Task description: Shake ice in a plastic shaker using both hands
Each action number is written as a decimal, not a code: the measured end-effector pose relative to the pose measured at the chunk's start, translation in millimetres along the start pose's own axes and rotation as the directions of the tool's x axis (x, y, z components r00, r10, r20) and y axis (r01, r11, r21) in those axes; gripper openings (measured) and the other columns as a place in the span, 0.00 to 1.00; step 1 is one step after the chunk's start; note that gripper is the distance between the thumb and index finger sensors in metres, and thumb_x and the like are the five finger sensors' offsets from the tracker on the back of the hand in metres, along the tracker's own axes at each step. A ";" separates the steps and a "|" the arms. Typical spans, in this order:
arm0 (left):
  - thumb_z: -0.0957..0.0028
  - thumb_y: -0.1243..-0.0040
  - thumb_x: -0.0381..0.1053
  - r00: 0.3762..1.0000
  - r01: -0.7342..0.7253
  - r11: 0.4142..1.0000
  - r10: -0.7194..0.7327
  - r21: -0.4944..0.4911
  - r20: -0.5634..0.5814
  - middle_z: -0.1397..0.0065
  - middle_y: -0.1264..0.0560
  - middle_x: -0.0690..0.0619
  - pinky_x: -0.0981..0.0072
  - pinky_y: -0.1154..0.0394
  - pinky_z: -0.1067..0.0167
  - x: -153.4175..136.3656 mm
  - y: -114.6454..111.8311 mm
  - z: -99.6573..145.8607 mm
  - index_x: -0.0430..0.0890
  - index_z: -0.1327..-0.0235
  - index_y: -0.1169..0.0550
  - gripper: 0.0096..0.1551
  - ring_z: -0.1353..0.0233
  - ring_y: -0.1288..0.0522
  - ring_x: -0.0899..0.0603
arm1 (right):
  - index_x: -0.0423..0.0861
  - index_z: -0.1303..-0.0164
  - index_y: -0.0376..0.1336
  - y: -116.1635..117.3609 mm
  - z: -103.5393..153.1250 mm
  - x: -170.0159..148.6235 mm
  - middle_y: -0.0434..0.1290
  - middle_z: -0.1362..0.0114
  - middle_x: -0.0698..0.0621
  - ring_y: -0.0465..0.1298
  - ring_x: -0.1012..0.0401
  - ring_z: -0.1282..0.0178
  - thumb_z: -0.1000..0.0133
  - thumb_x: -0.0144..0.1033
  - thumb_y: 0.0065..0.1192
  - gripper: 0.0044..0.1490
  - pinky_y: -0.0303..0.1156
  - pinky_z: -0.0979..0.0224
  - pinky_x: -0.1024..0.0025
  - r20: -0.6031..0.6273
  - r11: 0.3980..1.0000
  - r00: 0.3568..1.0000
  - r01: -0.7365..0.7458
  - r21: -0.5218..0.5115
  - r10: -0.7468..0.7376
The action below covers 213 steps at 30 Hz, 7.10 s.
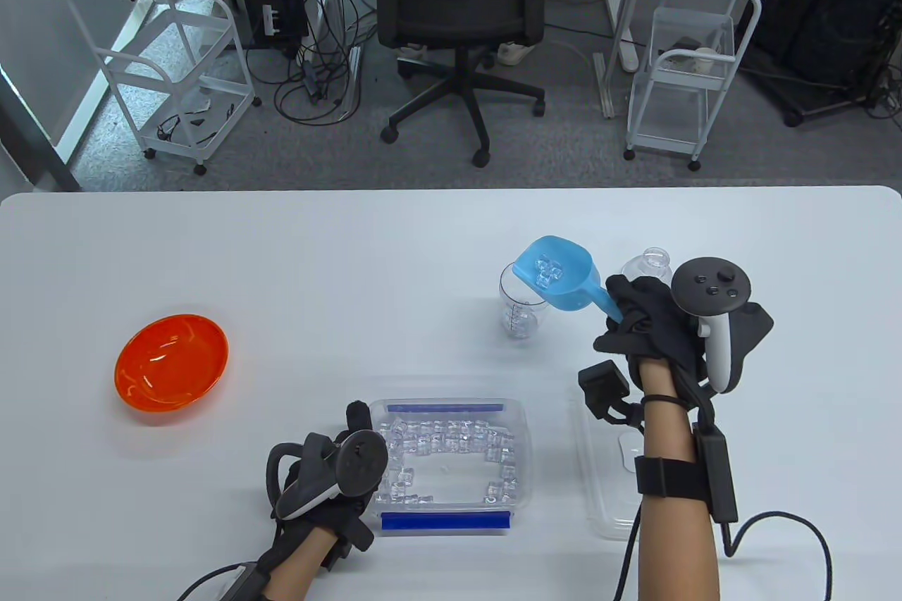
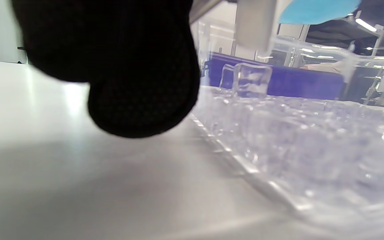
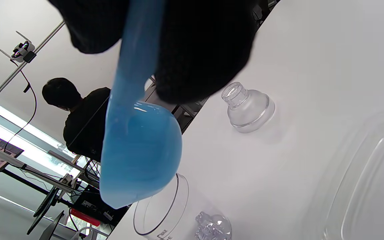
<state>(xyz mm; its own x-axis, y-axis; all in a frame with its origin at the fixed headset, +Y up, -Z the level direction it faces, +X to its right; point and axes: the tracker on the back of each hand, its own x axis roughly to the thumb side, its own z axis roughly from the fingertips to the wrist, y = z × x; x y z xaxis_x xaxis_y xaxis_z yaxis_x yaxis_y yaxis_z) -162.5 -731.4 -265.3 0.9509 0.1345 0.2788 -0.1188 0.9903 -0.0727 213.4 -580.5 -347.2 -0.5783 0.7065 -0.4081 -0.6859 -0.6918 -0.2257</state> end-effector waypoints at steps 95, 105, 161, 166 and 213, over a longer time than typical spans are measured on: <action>0.35 0.66 0.47 1.000 -0.028 1.000 0.028 0.003 -0.006 0.47 0.21 0.33 0.65 0.18 0.66 -1.4 -1.2 0.8 0.22 0.28 0.47 0.35 0.60 0.14 0.44 | 0.37 0.45 0.74 100.7 86.4 10.0 0.83 0.63 0.46 0.82 0.60 0.80 0.44 0.47 0.60 0.30 0.75 0.83 0.80 0.585 0.618 0.715 -0.669 0.413 0.383; 0.35 0.66 0.47 1.000 -0.024 1.000 0.025 0.005 -0.013 0.47 0.21 0.33 0.64 0.18 0.66 -0.8 -1.6 0.8 0.22 0.28 0.47 0.35 0.60 0.14 0.44 | 0.36 0.45 0.73 141.0 75.9 -29.2 0.83 0.63 0.46 0.82 0.60 0.80 0.43 0.47 0.58 0.31 0.75 0.84 0.80 0.481 0.636 0.852 -0.491 0.596 0.207; 0.35 0.67 0.48 0.999 -0.053 0.999 0.053 -0.001 -0.014 0.47 0.21 0.33 0.64 0.18 0.65 -2.7 -2.0 0.6 0.22 0.28 0.47 0.35 0.60 0.14 0.44 | 0.35 0.45 0.75 26.3 15.3 -81.6 0.83 0.64 0.45 0.82 0.60 0.81 0.44 0.46 0.61 0.31 0.75 0.84 0.80 0.068 0.842 0.956 0.217 0.494 -0.286; 0.35 0.67 0.48 0.999 -0.052 0.999 0.052 -0.002 -0.014 0.47 0.21 0.33 0.64 0.18 0.65 -2.7 -2.0 0.5 0.22 0.28 0.47 0.35 0.60 0.14 0.44 | 0.35 0.45 0.74 13.2 11.3 -77.1 0.83 0.63 0.45 0.82 0.60 0.80 0.44 0.46 0.61 0.31 0.75 0.84 0.80 0.042 0.890 0.957 0.250 0.381 -0.287; 0.35 0.67 0.48 0.998 -0.053 0.999 0.053 -0.001 -0.014 0.47 0.21 0.33 0.64 0.18 0.65 -2.5 -1.8 0.8 0.22 0.28 0.47 0.35 0.60 0.14 0.43 | 0.38 0.41 0.73 -1.8 8.1 -21.6 0.82 0.60 0.46 0.82 0.60 0.77 0.43 0.47 0.60 0.31 0.75 0.80 0.79 0.024 0.998 0.998 -0.052 -0.024 0.053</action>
<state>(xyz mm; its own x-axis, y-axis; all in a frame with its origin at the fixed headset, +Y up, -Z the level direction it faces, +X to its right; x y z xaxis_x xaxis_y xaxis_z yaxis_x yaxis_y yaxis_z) -164.9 -733.5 -265.1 0.9472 0.1867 0.2607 -0.1692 0.9816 -0.0885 223.5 -593.2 -330.8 -0.6240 0.6724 -0.3981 -0.6442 -0.7311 -0.2249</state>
